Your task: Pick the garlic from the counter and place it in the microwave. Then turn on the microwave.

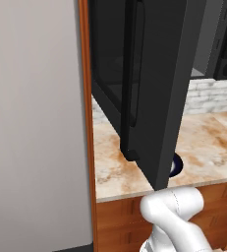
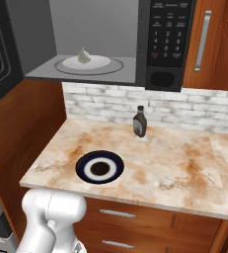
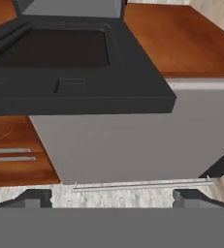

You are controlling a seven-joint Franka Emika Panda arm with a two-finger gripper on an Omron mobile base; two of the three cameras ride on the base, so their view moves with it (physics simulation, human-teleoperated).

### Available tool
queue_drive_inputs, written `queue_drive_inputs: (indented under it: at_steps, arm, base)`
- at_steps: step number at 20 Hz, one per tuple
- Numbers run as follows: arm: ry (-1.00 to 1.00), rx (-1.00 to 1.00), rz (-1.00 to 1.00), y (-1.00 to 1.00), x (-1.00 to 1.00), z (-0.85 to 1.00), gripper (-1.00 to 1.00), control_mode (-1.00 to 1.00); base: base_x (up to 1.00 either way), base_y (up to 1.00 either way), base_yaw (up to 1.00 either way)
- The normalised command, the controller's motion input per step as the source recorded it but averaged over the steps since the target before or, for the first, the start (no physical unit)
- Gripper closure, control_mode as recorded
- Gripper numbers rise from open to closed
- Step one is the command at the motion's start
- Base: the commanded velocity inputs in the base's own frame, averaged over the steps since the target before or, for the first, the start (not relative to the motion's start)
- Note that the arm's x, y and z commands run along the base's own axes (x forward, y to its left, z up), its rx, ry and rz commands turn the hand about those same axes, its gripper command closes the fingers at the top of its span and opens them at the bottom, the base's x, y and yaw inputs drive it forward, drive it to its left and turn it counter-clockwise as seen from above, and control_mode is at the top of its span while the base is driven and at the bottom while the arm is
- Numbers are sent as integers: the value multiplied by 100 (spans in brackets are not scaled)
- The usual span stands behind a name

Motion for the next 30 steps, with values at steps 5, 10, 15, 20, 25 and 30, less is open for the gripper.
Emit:
queue_drive_inputs:
  at_steps: [5, 10, 15, 20, 25, 30]
  arm:
    - [0, 3, -7, 22, 6, 6, -100, -100]
    - [0, 8, -7, 15, -1, 3, -100, -100]
    - [0, 7, -15, 15, 10, 0, -100, -100]
    - [0, 7, -16, 19, 25, 0, -100, -100]
    - [0, 5, -11, 19, 26, 0, -100, -100]
    - [-4, 0, -11, 22, 26, -14, -100, -100]
  base:
    - [0, 0, 0]
    - [0, 0, 0]
    - [0, 0, 0]
    - [0, 0, 0]
    - [0, 0, 0]
    - [0, 0, 0]
